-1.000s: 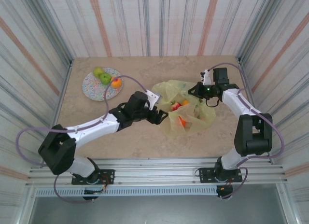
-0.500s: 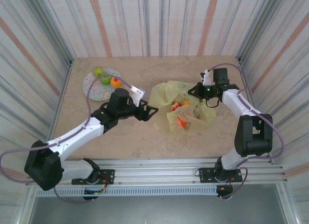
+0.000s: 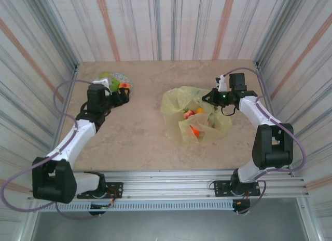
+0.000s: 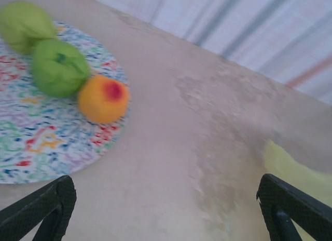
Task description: Place the fruits into the plastic bag
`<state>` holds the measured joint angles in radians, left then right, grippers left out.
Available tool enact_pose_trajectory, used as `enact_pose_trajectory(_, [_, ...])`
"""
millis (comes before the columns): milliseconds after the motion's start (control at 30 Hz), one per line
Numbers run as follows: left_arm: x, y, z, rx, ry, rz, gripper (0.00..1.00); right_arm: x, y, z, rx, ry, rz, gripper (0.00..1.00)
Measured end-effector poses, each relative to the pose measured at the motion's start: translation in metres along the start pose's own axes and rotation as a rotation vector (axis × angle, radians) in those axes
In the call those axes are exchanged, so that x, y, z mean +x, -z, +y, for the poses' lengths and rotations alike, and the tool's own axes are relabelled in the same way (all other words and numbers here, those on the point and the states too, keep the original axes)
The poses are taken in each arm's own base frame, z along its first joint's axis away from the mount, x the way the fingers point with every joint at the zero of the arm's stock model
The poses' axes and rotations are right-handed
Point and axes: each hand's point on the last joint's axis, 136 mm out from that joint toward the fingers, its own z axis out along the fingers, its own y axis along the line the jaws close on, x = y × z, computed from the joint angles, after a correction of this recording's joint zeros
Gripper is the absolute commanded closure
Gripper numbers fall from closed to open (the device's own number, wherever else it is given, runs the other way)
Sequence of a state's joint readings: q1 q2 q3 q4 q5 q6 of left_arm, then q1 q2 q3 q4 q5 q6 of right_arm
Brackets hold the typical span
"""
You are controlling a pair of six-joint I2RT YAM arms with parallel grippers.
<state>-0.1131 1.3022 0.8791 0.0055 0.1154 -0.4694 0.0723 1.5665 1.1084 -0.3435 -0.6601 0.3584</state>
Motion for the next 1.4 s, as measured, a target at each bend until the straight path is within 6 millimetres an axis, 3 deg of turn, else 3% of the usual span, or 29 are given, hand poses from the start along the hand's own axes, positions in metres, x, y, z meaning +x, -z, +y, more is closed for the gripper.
enact_pose_trajectory(200, [-0.024,-0.030,0.057,-0.152,0.072,-0.010,0.07,0.000,0.000,0.000,-0.001,0.000,0.000,1.00])
enact_pose_trajectory(400, [-0.044,-0.056,0.093,-0.253,0.117,-0.010,0.09,0.000,0.000,0.000,-0.001,0.000,0.001,1.00])
enact_pose_trajectory(833, [-0.074,-0.092,0.113,-0.340,0.103,-0.006,0.08,0.001,0.000,0.003,-0.015,0.000,0.006,1.00])
enact_pose_trajectory(1400, [-0.084,-0.144,0.125,-0.369,0.054,0.069,0.08,0.004,0.002,0.005,-0.016,-0.003,0.013,1.00])
